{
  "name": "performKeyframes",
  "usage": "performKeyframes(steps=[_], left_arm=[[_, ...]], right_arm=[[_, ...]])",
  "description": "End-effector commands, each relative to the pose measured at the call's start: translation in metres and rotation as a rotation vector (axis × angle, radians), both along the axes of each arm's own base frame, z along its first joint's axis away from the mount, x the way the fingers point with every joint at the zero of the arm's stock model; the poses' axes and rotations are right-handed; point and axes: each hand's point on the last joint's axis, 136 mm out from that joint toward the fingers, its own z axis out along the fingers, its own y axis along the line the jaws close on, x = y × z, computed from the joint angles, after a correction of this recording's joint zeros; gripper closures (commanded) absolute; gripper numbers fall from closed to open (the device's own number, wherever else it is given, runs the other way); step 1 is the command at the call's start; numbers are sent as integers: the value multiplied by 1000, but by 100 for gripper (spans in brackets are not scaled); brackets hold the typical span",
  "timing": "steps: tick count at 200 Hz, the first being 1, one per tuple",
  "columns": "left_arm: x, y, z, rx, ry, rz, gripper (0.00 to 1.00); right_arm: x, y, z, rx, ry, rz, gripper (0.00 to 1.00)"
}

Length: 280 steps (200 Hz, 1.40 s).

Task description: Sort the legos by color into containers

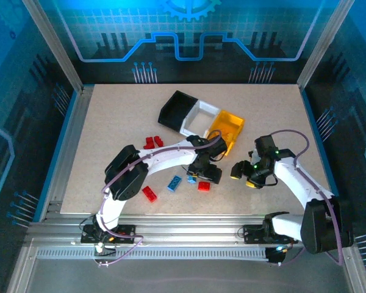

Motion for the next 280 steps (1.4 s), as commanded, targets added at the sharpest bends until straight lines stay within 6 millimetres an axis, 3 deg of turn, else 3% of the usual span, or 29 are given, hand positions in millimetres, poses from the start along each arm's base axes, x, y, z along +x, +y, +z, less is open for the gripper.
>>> performKeyframes(steps=[1,87,168,280], left_arm=[[-7,-4,-5,14,47,6,20],[-20,6,-25,88,128,56,23],[-30,-6,-28,125,167,74,22],[-36,16,-33,226,185,76,17]], right_arm=[[-8,-2,2,9,13,0,29],[-19,-3,-6,19,16,-12,29],[-24,-3,-12,36,17,-14,29],[-20,-3,-11,54,18,-5,29]])
